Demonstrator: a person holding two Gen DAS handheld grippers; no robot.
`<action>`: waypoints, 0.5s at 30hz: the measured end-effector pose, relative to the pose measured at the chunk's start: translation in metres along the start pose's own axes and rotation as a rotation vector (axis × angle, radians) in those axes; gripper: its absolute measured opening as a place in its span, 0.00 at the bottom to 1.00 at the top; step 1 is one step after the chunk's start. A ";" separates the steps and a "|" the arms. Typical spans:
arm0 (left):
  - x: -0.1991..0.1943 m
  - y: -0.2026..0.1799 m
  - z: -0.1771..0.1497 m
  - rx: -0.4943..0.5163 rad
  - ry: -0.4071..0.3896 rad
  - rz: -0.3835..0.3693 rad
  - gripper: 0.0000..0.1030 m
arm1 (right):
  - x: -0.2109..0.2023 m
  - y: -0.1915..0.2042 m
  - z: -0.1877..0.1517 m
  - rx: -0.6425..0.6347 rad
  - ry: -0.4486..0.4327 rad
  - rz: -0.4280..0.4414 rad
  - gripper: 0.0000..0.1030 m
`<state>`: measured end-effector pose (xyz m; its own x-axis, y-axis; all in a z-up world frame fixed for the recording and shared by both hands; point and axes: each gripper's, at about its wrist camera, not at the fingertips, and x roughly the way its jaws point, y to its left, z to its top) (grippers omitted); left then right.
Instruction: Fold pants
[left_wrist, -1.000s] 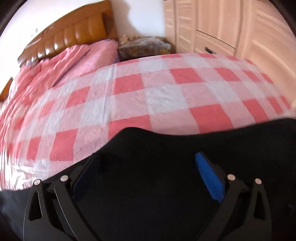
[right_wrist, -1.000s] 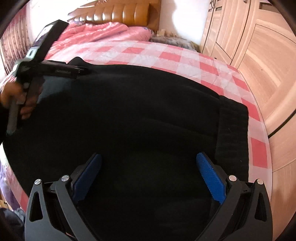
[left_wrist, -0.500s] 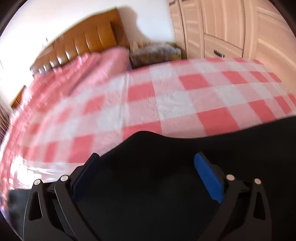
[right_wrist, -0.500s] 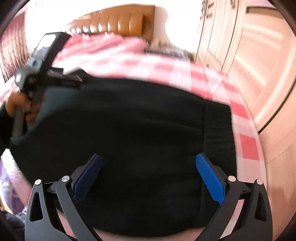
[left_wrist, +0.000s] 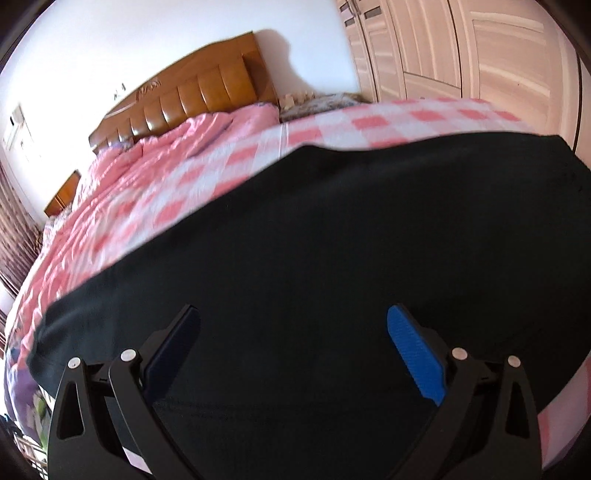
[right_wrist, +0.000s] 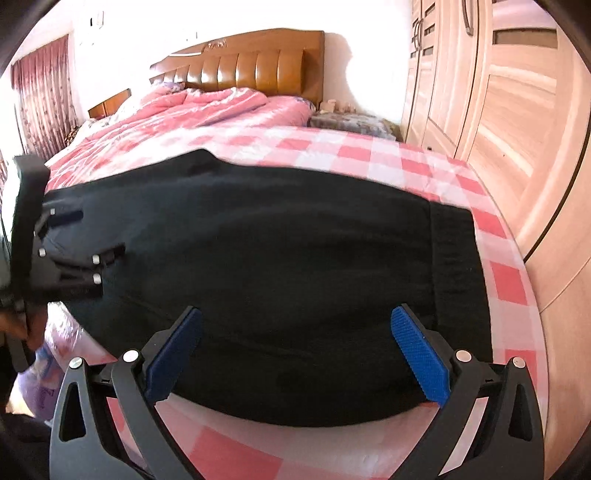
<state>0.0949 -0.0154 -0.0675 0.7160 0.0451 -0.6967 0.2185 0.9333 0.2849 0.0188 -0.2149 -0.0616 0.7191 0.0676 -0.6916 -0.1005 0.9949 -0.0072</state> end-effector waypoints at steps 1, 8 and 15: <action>0.003 0.002 -0.003 -0.003 0.007 0.001 0.99 | 0.001 0.002 0.001 -0.004 -0.004 -0.005 0.96; 0.008 0.010 -0.010 -0.062 0.009 -0.058 0.99 | 0.021 0.003 -0.011 -0.001 0.065 -0.034 0.96; 0.013 0.019 -0.012 -0.119 0.035 -0.123 0.99 | 0.013 0.012 -0.004 0.008 0.094 -0.065 0.96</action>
<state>0.1001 0.0074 -0.0792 0.6649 -0.0618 -0.7444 0.2214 0.9681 0.1174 0.0239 -0.2022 -0.0732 0.6565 -0.0036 -0.7543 -0.0504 0.9975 -0.0486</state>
